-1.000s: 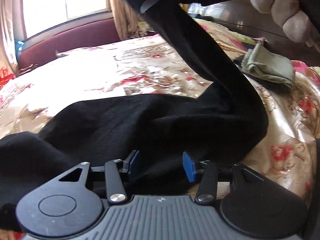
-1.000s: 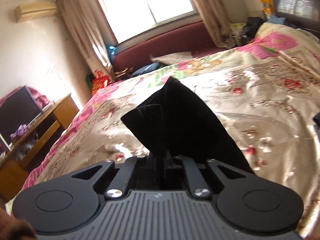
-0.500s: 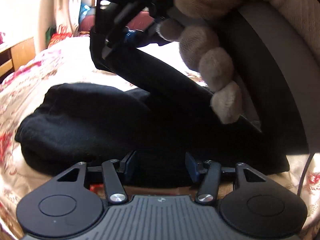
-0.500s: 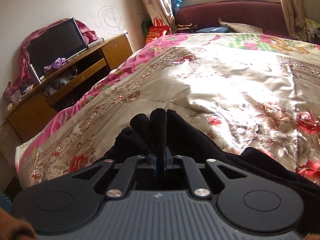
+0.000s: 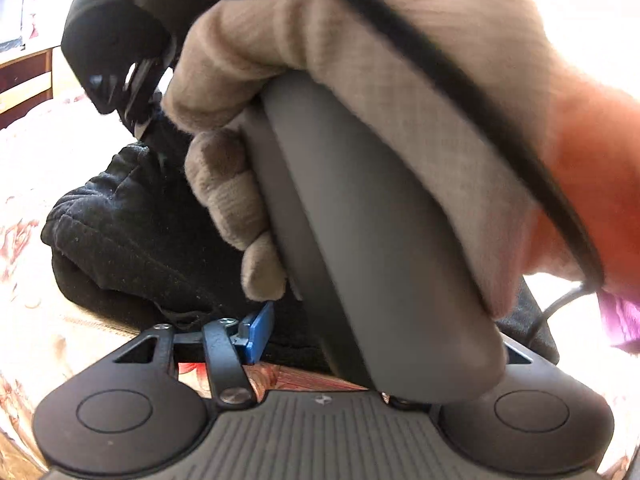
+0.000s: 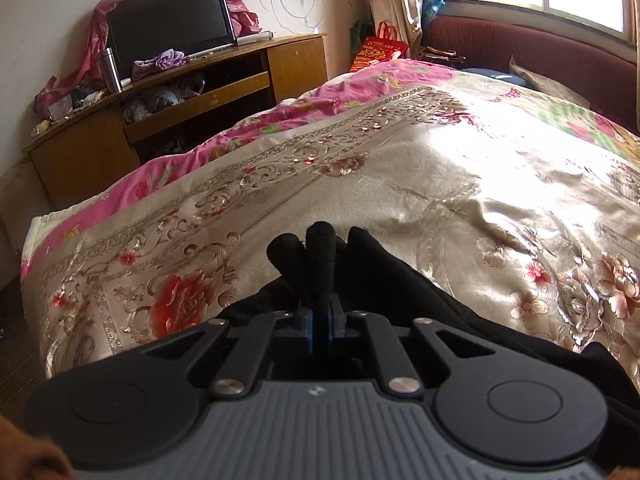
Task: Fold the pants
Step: 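Lower the folded leg onto the pants and open the right gripper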
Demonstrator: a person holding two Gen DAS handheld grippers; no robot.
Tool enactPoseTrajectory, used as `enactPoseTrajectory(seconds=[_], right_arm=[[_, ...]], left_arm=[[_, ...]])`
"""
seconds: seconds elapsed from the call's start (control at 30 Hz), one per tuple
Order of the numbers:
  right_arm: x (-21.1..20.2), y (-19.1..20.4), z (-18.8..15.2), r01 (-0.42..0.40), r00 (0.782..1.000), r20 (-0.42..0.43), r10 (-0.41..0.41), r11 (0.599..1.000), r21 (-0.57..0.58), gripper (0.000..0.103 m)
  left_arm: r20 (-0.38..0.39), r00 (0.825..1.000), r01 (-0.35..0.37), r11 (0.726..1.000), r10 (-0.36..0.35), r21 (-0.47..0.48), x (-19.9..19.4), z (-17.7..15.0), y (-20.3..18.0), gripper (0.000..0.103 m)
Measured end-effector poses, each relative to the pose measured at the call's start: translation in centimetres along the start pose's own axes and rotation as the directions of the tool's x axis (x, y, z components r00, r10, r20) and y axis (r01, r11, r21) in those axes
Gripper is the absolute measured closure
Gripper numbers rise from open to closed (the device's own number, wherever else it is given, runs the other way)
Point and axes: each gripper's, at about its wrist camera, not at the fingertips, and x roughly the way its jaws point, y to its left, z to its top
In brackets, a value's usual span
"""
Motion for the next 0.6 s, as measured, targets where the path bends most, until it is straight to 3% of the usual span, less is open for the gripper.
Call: enactPoseTrajectory(seconds=[0.1, 0.23, 0.37, 0.5, 0.6], right_arm=[[-2.0, 0.8, 0.2, 0.010, 0.996, 0.092, -0.005, 0.999, -0.053, 0.096], [-4.1, 0.1, 1.3, 0.030, 0.986, 0.166, -0.024, 0.999, -0.031, 0.096], [-1.7, 0.9, 2.0, 0.005, 0.997, 0.083, 0.000, 0.998, -0.059, 0.095], [2.0, 2.4, 0.2, -0.035, 0.999, -0.031, 0.032, 0.995, -0.094, 0.095], [3.6, 2.1, 0.1, -0.074, 0.996, -0.062, 0.071, 0.997, -0.036, 0.095]], left_arm=[[-0.008, 1.000, 0.009, 0.999, -0.009, -0.033, 0.2, -0.2, 0.2, 0.036], [-0.051, 0.998, 0.017, 0.998, -0.021, -0.067, 1.3, 0.2, 1.2, 0.036], [-0.048, 0.998, 0.025, 0.996, -0.029, -0.086, 1.1, -0.1, 2.3, 0.036], [-0.043, 0.999, 0.006, 0.995, -0.010, -0.096, 1.0, -0.6, 2.8, 0.035], [-0.040, 0.999, -0.023, 0.997, 0.020, -0.069, 0.8, -0.7, 2.4, 0.035]])
